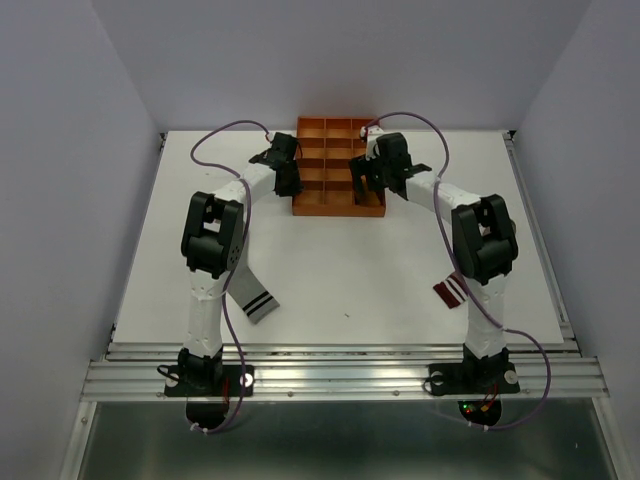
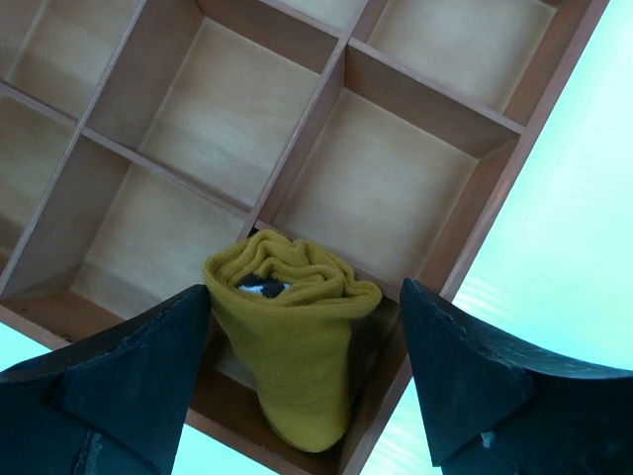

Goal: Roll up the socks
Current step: Place the sock in the storage box.

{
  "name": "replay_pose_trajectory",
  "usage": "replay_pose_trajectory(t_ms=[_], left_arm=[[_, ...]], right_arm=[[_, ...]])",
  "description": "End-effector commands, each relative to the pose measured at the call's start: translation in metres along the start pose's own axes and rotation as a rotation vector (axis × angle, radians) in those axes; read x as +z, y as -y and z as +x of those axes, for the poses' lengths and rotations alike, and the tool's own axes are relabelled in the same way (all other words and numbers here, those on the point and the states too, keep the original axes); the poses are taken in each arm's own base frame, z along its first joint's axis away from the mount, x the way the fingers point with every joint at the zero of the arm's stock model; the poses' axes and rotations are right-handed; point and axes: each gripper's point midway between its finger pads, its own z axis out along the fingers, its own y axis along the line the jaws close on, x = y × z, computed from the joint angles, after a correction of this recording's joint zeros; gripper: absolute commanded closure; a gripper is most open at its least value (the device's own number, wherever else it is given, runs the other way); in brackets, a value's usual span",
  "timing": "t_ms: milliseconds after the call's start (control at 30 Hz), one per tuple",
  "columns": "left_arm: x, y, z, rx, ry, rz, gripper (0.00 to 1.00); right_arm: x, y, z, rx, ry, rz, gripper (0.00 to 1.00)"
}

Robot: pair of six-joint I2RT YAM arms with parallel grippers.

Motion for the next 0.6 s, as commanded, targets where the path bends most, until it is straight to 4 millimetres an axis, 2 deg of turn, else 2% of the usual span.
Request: replay_pose_trajectory(t_ms=[0, 167, 300, 433, 467, 567], left_arm=[[0.013, -0.027, -0.007, -0.057, 0.009, -0.069, 1.00], [0.015, -0.027, -0.007, -0.058, 0.006, -0.069, 1.00], [0.014, -0.026, -0.007, -0.060, 0.008, -0.066, 1.00], [0.013, -0.027, -0.008, -0.063, 0.008, -0.067, 1.00], [0.014, -0.027, -0.007, -0.063, 0.007, -0.067, 1.00], [0.014, -0.026, -0.008, -0.063, 0.008, -0.067, 1.00]], right_arm=[[0.002, -0.003, -0.023, 0.001, 0.044, 0.004, 0.17], [0.006, -0.016, -0.020, -0.002, 0.033, -0.021, 0.17], [0.008, -0.015, -0.016, 0.011, 0.016, 0.011, 0.18], [0.007, -0.003, -0.012, 0.045, 0.003, 0.091, 0.18], [0.007, -0.007, -0.012, 0.061, 0.006, 0.100, 0.18], [0.007, -0.004, -0.011, 0.058, 0.005, 0.145, 0.18]])
